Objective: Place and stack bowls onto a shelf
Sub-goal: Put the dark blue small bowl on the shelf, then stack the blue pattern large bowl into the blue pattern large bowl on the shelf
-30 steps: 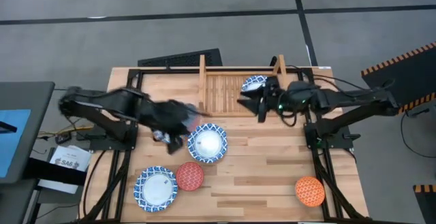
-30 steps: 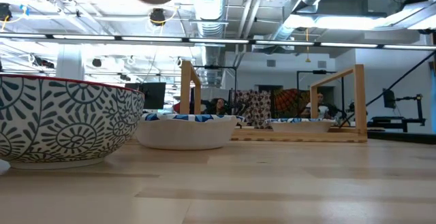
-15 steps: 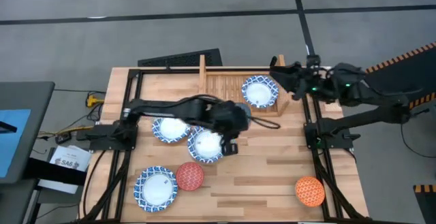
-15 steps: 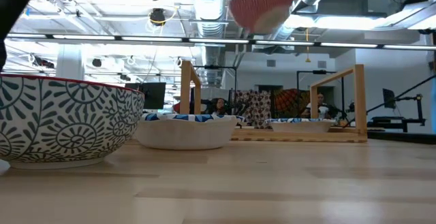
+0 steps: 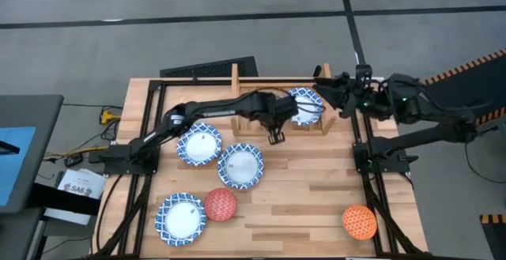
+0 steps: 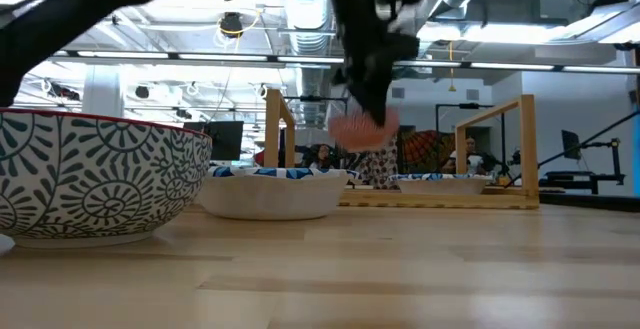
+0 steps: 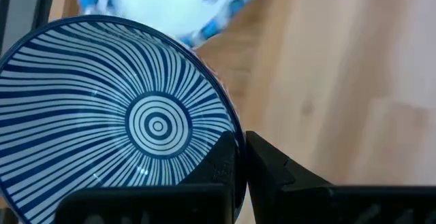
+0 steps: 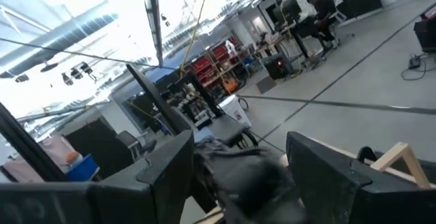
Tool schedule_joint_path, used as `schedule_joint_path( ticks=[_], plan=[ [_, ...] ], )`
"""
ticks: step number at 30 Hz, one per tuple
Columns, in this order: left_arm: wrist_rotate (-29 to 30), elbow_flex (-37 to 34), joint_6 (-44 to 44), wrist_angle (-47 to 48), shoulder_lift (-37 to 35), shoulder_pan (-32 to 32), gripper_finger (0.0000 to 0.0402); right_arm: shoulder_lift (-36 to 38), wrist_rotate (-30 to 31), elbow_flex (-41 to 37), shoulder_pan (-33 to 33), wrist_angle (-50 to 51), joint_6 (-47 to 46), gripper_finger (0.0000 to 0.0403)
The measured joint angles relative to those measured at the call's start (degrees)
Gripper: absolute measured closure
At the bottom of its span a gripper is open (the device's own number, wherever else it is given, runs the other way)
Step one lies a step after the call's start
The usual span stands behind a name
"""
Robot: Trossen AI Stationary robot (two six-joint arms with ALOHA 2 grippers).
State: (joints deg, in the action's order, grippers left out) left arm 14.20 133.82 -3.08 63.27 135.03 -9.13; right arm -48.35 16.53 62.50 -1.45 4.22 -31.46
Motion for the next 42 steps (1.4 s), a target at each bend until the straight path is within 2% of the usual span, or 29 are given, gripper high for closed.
schedule_joint_path(
  ticks=[8,13,20,30,34,38,42],
  plan=[
    [-0.4,-0.1,-5.0,1.0,4.0,-4.9,0.0401,-1.6,0.0,0.0,1.8,0.2,0.0,0.0143],
    [-0.5,-3.3,-6.7,0.4,4.0,-6.5,0.0401,-1.5,0.0,0.0,2.3,0.1,0.0,0.0143],
    [-1.3,-7.3,-8.2,-0.5,4.0,-7.5,0.0401,-1.4,0.0,0.0,2.3,0.0,0.0,0.0143],
    [0.9,-7.5,-7.2,-2.8,3.9,-7.3,0.0374,-1.5,0.0,0.0,2.3,0.0,0.3,0.0143],
    [0.7,-7.5,-7.7,-2.7,3.8,-7.6,0.035,-1.5,0.0,0.0,2.6,0.0,0.5,0.0143],
    [-2.5,-6.2,-9.2,-1.5,3.7,-8.2,0.0309,-1.5,0.0,0.0,2.6,0.0,0.5,0.0143],
    [-3.3,-3.5,-9.2,-0.7,3.6,-8.2,0.0266,-1.5,0.0,0.0,2.6,0.0,0.7,0.0143]
  ],
)
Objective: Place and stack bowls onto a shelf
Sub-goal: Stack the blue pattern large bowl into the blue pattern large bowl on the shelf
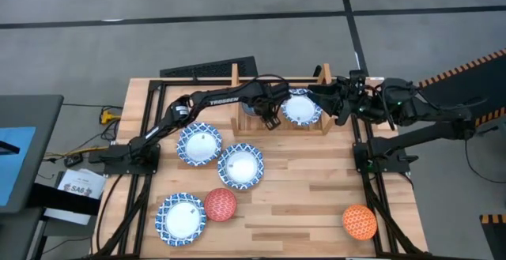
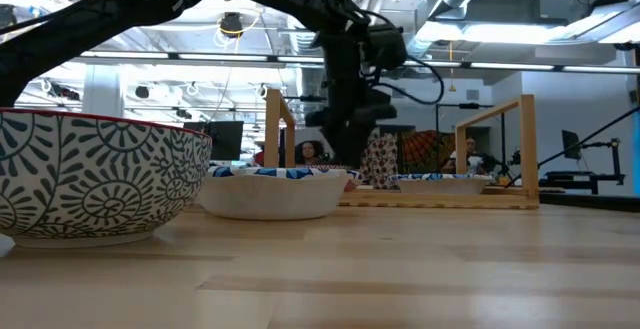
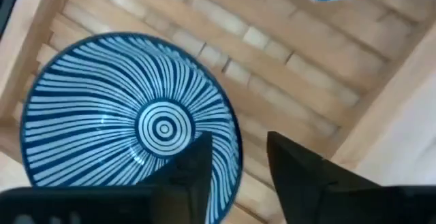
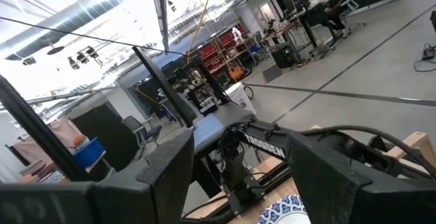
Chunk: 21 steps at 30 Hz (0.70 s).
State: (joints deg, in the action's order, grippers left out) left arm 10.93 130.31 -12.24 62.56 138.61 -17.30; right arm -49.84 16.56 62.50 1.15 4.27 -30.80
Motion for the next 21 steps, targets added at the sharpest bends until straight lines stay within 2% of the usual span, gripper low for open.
schedule_joint_path(
  ticks=[4,8,15,21],
  plan=[
    [-1.6,4.8,0.2,1.6,0.0,0.0,0.0239,0.0,0.0,0.0,0.0,0.0,0.0,0.0143],
    [-4.7,3.6,-0.4,0.5,-3.7,-0.5,0.0229,0.0,0.0,0.0,0.0,0.2,0.9,0.0143],
    [-7.7,4.2,-1.1,0.0,-13.0,-0.6,0.0228,0.0,0.0,0.0,0.0,0.6,2.5,0.0143],
    [-7.0,3.5,-0.9,-3.7,-22.5,2.5,0.0228,0.0,0.0,0.0,0.0,1.7,2.9,0.0143]
  ],
)
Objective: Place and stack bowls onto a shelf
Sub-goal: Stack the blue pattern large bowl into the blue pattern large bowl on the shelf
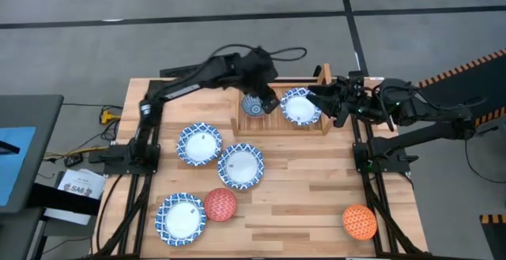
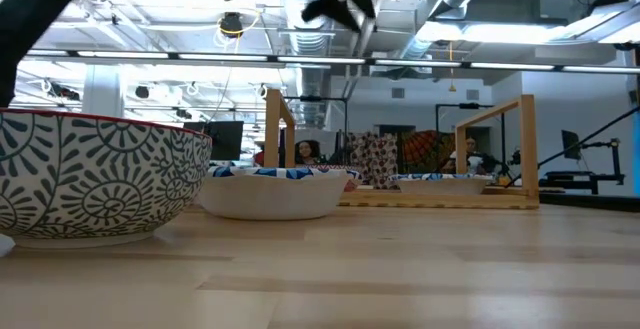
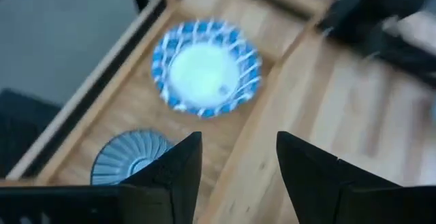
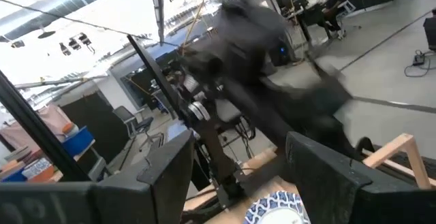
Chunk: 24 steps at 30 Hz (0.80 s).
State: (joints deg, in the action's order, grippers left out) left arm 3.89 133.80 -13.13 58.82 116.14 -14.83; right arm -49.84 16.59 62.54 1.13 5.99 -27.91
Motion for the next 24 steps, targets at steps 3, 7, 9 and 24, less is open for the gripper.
schedule_joint_path(
  ticks=[3,7,9,24],
  plan=[
    [0.6,-3.7,0.4,-5.0,-5.3,2.6,0.0228,0.0,0.0,0.0,0.0,1.0,0.1,0.0143],
    [1.5,-15.1,1.9,-14.1,-14.3,6.3,0.0228,0.0,0.0,0.0,0.9,3.3,-0.1,0.0143],
    [1.4,-24.1,2.2,-20.1,-20.0,8.1,0.0228,0.0,-0.1,0.0,1.5,4.1,-0.1,0.0143],
    [12.5,-88.1,-2.3,-73.8,-65.9,23.5,0.0228,-0.1,-0.1,0.0,4.7,6.4,-0.1,0.0143]
  ],
)
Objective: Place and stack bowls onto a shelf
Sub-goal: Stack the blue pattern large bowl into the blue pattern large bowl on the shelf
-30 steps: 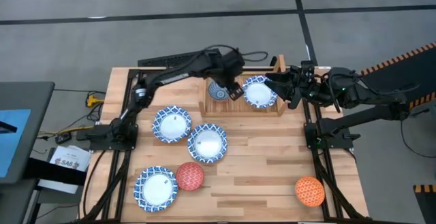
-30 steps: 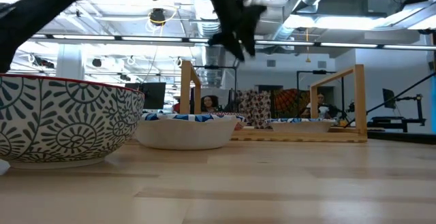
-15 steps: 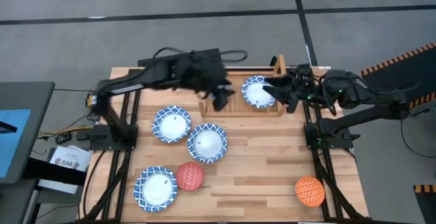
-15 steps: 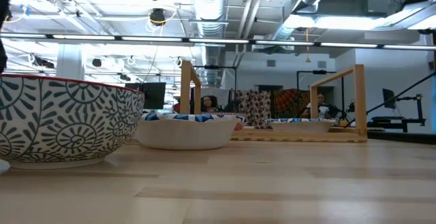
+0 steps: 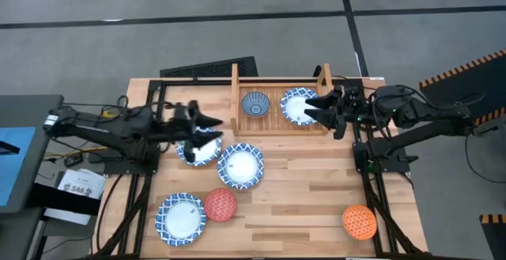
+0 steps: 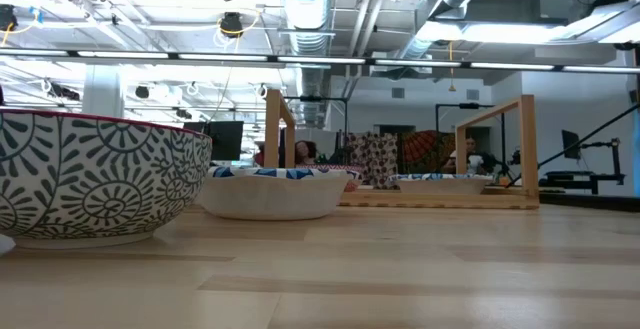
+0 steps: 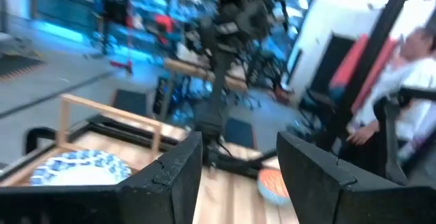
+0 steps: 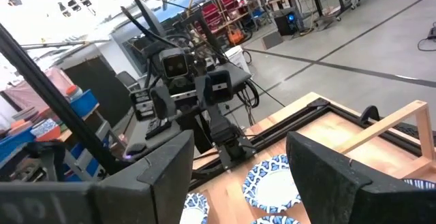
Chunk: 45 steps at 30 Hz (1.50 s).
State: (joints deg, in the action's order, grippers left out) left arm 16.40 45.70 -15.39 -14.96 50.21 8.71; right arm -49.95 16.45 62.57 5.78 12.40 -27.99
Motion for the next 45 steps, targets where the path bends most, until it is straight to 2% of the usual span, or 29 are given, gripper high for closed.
schedule_joint_path(
  ticks=[4,9,12,18,22,25,32,42,45],
  plan=[
    [2.5,-2.4,0.7,0.0,-5.1,0.2,0.0228,0.0,0.0,0.0,0.0,0.0,-1.7,0.0143],
    [2.5,-2.5,2.7,0.5,-6.8,0.3,0.0228,-2.9,-0.6,0.0,-0.5,0.1,-14.8,0.0143],
    [2.5,-2.5,2.7,0.5,-6.8,0.3,0.0228,-8.5,-2.8,0.0,0.9,0.7,-19.3,0.0143],
    [2.3,-2.5,2.6,2.1,-6.7,0.3,0.0228,-22.6,-3.4,-0.1,4.3,2.5,-25.4,0.0143],
    [2.3,-2.5,2.3,2.7,-6.7,0.2,0.0228,-31.2,-8.5,0.9,7.2,1.5,-17.9,0.0143],
    [2.3,-2.5,2.3,2.7,-6.7,0.2,0.0228,-37.0,-13.7,5.4,9.1,2.3,-8.9,0.0143],
    [2.2,-2.5,2.3,4.3,-6.7,0.2,0.0228,-49.6,-13.6,14.6,12.0,9.8,21.3,0.0143],
    [2.1,-2.5,2.3,5.4,-6.7,0.2,0.0228,-62.5,-13.3,21.6,11.3,14.9,34.1,0.0143],
    [2.1,-2.5,2.3,5.3,-6.7,0.2,0.0228,-65.2,-12.0,22.6,11.1,16.4,35.1,0.0143]
  ],
)
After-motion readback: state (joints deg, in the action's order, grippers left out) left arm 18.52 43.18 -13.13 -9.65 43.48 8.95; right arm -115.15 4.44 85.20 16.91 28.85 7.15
